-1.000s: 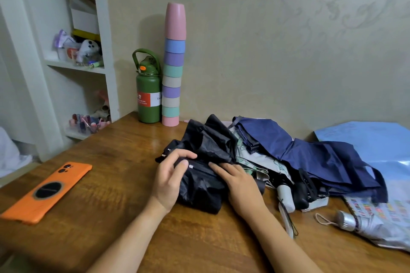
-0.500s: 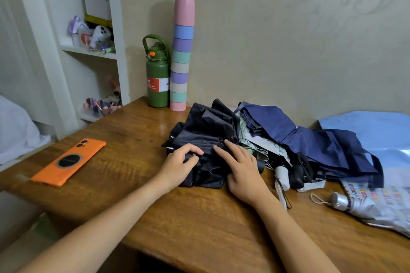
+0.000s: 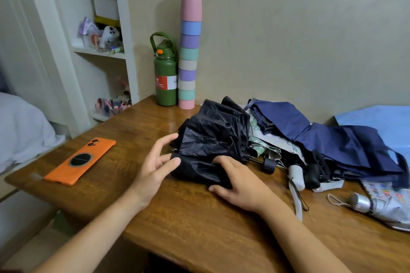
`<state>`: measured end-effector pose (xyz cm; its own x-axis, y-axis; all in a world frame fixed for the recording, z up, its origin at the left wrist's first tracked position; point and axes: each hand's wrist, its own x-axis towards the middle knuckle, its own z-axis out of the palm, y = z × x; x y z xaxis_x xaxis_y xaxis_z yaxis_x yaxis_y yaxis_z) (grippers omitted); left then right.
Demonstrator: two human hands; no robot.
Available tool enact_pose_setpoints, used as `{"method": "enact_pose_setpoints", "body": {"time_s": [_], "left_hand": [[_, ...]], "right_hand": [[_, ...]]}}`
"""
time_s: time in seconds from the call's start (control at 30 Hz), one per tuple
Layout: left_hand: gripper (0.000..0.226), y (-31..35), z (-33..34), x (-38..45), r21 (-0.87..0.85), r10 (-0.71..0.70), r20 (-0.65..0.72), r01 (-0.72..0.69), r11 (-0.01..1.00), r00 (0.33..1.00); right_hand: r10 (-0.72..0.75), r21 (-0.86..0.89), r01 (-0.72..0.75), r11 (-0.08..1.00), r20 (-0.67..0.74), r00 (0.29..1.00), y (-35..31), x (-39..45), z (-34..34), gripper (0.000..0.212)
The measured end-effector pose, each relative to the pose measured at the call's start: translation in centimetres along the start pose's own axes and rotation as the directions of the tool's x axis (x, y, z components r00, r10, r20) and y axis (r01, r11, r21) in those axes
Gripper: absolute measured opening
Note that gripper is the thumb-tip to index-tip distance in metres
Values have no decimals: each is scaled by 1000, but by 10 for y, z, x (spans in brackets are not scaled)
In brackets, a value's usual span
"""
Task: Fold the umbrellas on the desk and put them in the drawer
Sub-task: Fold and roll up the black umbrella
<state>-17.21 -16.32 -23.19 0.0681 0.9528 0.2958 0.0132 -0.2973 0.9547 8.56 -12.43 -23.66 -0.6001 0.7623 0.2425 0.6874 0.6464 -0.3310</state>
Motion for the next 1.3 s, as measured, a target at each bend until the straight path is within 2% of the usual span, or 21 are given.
{"method": "enact_pose_setpoints", "body": {"time_s": [0.1, 0.23, 0.37, 0.47, 0.6, 0.7, 0.8, 0.93, 1.03, 1.17, 1.3], "left_hand": [[69, 3, 0, -3, 21, 52, 43, -53, 998, 998], [59, 0, 1, -3, 127, 102, -63, -94, 987, 993], [50, -2, 2, -1, 82, 121, -93, -113, 990, 988], [49, -4, 0, 0, 43, 99, -76, -96, 994, 992], [46, 0, 1, -1, -12, 13, 0, -13, 1000, 1000], [57, 2, 2, 0, -16, -76, 64, 77, 997, 995], [54, 0, 6, 2, 6, -88, 94, 88, 996, 992], [57, -1, 5, 3, 7, -76, 36, 76, 997, 996], [55, -2, 2, 4, -2, -72, -4, 72, 997, 997], [52, -1, 3, 5, -2, -71, -58, 71, 997, 996], [51, -2, 2, 5, -3, -65, -86, 65, 998, 994]], "right_hand": [[-81, -77, 69, 995, -176, 981, 0, 2, 3, 30], [-70, 16, 78, 997, -303, 950, -1, -1, -4, 26], [3, 128, 46, 991, -361, 932, -11, -7, -15, 5], [51, 204, 26, 979, -365, 930, -10, -10, -23, 17], [57, 139, -38, 990, -140, 988, 0, -9, -19, 19], [93, 115, -75, 991, -162, 982, 2, -4, -12, 30], [137, 147, -114, 982, -151, 979, -2, -3, -10, 26], [184, 367, -138, 920, -93, 979, -10, -5, -6, 21], [187, 494, -132, 859, -64, 980, -12, -4, -6, 30], [139, 489, -48, 871, -151, 979, -15, -6, -11, 28], [57, 336, 66, 939, -344, 937, -18, -6, -16, 23]]}}
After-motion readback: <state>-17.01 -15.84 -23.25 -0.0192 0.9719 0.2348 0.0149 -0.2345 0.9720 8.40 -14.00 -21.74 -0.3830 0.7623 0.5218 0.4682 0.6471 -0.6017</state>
